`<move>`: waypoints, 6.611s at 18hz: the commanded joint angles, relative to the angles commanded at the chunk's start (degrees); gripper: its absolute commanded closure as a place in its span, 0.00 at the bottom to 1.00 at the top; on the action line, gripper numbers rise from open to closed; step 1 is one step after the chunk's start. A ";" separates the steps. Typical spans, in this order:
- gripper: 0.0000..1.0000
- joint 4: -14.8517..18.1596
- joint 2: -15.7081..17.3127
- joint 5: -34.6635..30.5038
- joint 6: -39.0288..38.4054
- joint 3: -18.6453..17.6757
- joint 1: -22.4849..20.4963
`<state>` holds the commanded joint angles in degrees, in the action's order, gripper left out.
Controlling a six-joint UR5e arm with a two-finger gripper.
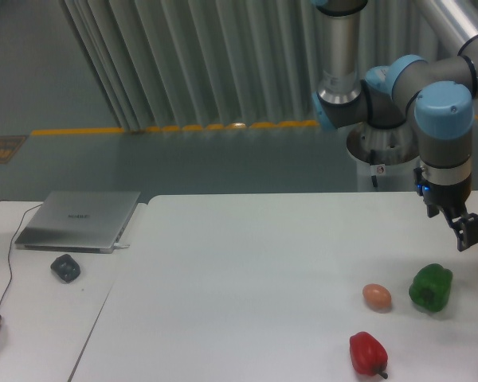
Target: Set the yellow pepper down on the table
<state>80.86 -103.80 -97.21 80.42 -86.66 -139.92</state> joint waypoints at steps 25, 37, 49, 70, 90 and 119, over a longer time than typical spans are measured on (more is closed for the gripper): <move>0.00 -5.45 0.00 -1.49 27.48 -1.49 -10.53; 0.00 -5.36 -1.76 -1.41 58.16 -1.84 -17.93; 0.00 -6.33 -4.65 -1.49 75.67 -2.55 -27.77; 0.00 -8.79 -8.35 -1.58 81.21 -2.29 -31.91; 0.07 -8.61 -9.76 -3.43 81.04 -2.37 -32.26; 0.12 -7.82 -10.11 -4.66 79.98 -2.46 -31.29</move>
<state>73.04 -113.91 -101.87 160.40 -89.12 -171.21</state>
